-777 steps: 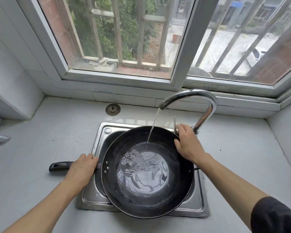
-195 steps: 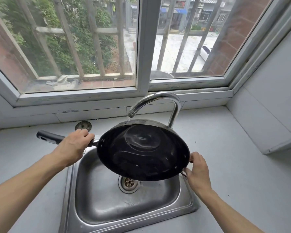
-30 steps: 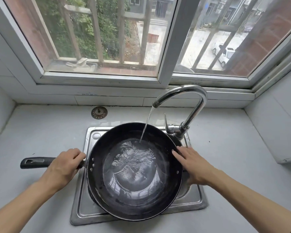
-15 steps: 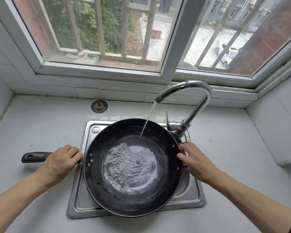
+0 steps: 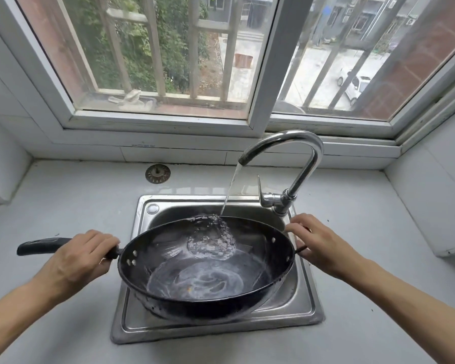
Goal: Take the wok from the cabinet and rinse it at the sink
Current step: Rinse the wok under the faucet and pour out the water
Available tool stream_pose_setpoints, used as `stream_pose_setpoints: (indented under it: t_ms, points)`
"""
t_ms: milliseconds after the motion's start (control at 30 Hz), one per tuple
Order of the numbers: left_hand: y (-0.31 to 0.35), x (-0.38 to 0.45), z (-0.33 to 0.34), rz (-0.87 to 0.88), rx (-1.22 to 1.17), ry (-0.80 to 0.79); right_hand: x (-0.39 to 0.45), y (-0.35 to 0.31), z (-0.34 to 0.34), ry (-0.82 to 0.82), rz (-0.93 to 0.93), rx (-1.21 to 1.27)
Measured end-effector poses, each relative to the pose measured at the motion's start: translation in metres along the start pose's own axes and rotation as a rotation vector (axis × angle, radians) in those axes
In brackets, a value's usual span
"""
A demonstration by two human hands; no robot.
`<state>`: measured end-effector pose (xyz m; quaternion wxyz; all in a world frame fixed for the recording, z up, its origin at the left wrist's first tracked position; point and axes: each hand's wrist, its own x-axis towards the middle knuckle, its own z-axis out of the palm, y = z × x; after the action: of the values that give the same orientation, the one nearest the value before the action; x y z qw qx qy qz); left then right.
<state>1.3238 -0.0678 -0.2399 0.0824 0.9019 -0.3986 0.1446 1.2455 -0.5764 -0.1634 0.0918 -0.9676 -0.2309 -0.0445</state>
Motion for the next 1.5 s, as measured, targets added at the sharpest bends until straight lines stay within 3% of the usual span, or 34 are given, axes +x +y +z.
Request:
stream_pose_setpoints:
  t_ms: [200,367,567,800,1167,1367,1500]
  points:
    - [0.014,0.007,-0.018,-0.081,-0.099,-0.103,-0.010,0.014,0.001,-0.130,0.092,0.158]
    - [0.026,0.004,-0.013,-0.284,-0.215,-0.212,-0.015,0.027,0.008,-0.206,0.210,0.308]
    - [0.020,-0.004,-0.002,-0.322,-0.252,-0.301,-0.017,0.033,0.010,-0.225,0.288,0.399]
    - [0.005,-0.008,0.003,-0.284,-0.246,-0.380,-0.007,0.035,0.000,-0.217,0.223,0.478]
    - [0.018,0.008,-0.015,-0.287,-0.234,-0.237,-0.024,0.038,0.017,-0.010,0.151,0.437]
    - [0.020,0.004,-0.010,-0.328,-0.272,-0.201,-0.025,0.037,0.027,-0.008,0.173,0.430]
    - [0.025,0.007,-0.010,-0.274,-0.272,-0.081,-0.022,0.036,0.030,-0.016,0.198,0.444]
